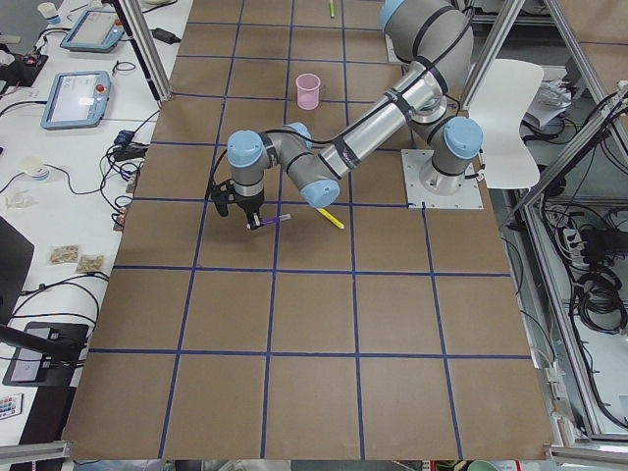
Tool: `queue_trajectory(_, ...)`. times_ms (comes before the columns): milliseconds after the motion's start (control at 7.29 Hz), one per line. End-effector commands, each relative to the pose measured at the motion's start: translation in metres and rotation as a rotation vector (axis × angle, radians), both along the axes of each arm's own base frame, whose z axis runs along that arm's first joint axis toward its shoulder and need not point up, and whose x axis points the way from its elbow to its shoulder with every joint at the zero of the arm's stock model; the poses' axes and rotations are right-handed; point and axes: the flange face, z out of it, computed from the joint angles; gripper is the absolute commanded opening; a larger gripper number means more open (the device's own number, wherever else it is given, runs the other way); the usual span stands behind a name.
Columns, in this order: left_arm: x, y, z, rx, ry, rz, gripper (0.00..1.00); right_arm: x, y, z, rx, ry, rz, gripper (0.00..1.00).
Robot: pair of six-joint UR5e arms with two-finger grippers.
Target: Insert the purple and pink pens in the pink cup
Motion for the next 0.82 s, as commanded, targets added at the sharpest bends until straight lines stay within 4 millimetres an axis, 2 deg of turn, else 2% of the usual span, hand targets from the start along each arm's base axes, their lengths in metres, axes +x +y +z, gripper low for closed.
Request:
queue_trajectory(0,-0.044,-0.009,0.03,-0.041,-0.023,-0.055,0.0,0.094,0.016,0.031,-0.036,-0.011,-0.091,0.0)
queue_trajectory(274,-0.079,-0.013,0.048,-0.069,-0.036,-0.099,0.0,0.199,0.039,0.041,-0.091,0.037,-0.138,0.0)
queue_trajectory(411,-0.094,-0.014,0.055,-0.083,-0.032,-0.093,0.0,0.258,0.06,0.038,-0.139,0.076,-0.154,0.0)
queue_trajectory(548,-0.111,-0.015,0.061,-0.095,-0.031,-0.094,0.0,0.304,0.08,0.029,-0.161,0.096,-0.184,0.0)
queue_trajectory(685,-0.125,-0.016,0.066,-0.1,-0.038,-0.112,0.0,0.337,0.093,0.016,-0.187,0.1,-0.258,0.0)
